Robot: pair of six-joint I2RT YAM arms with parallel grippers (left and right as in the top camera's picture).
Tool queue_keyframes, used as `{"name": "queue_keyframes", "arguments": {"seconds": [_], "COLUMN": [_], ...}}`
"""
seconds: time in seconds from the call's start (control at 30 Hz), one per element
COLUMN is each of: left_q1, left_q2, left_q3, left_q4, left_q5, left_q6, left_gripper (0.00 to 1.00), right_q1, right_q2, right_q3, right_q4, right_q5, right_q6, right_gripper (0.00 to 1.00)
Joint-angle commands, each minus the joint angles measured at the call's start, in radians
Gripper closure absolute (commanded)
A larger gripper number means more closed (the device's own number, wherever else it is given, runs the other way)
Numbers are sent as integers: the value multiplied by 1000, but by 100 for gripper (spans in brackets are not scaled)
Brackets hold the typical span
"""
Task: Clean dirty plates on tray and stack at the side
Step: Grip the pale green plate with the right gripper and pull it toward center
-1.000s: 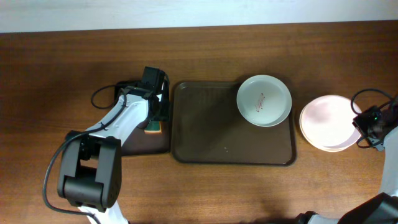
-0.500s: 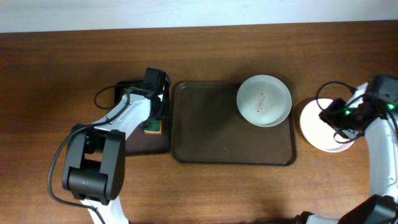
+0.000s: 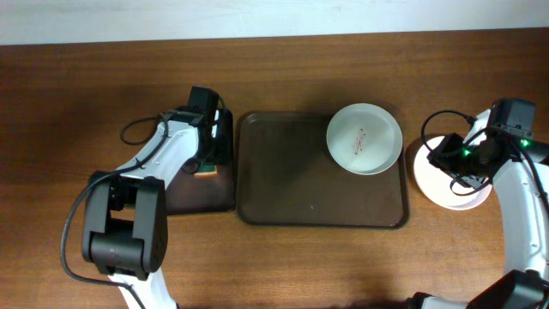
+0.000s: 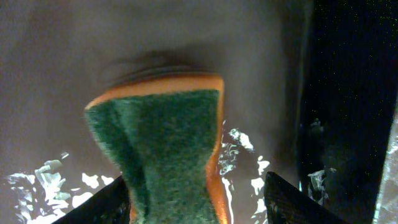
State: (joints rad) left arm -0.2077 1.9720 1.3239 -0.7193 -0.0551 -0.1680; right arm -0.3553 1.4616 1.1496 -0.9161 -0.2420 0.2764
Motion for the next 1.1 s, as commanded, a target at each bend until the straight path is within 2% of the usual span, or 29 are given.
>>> {"name": "queue_keyframes", "arguments": {"seconds": [0.0, 0.17, 0.2, 0.33, 0.43, 0.53, 0.57, 0.6, 0.63, 0.8, 0.97, 1.07], "left_q1": [-5, -5, -5, -5, -3, 18, 37, 49, 60, 74, 73, 73], "left_q2": [9, 10, 10, 10, 9, 9, 9, 9, 9, 9, 9, 9], "left_q3": [-31, -35, -35, -35, -35, -34, -34, -34, -34, -34, -34, -34], "left_q4": [-6, -71, -74, -84, -106, -139, -151, -163, -169, -144, -61, -44], "left_q5": [33, 33, 32, 32, 24, -72, -84, -84, -84, -84, -76, -19], "left_q6": [5, 5, 5, 5, 5, 5, 5, 5, 5, 5, 5, 5], "left_gripper": [34, 34, 38, 100, 100, 100, 92, 60, 50, 27, 21, 21], "right_q1": [9, 9, 9, 9, 9, 13, 27, 42, 65, 155, 175, 175], "right_q2": [6, 6, 6, 6, 6, 6, 6, 6, 6, 52, 169, 222], "right_q3": [16, 16, 16, 16, 16, 16, 16, 16, 16, 16, 16, 16], "right_q4": [0, -1, -1, -2, -4, -5, -3, -2, 0, 8, 25, 80], "right_q5": [-5, -5, -5, -5, -6, -10, -10, -9, -9, 21, 22, 25], "right_q6": [-11, -11, -11, -11, -20, -41, -53, -62, -73, -88, -85, -58], "right_gripper": [52, 52, 52, 53, 53, 53, 53, 53, 53, 52, 53, 53]}}
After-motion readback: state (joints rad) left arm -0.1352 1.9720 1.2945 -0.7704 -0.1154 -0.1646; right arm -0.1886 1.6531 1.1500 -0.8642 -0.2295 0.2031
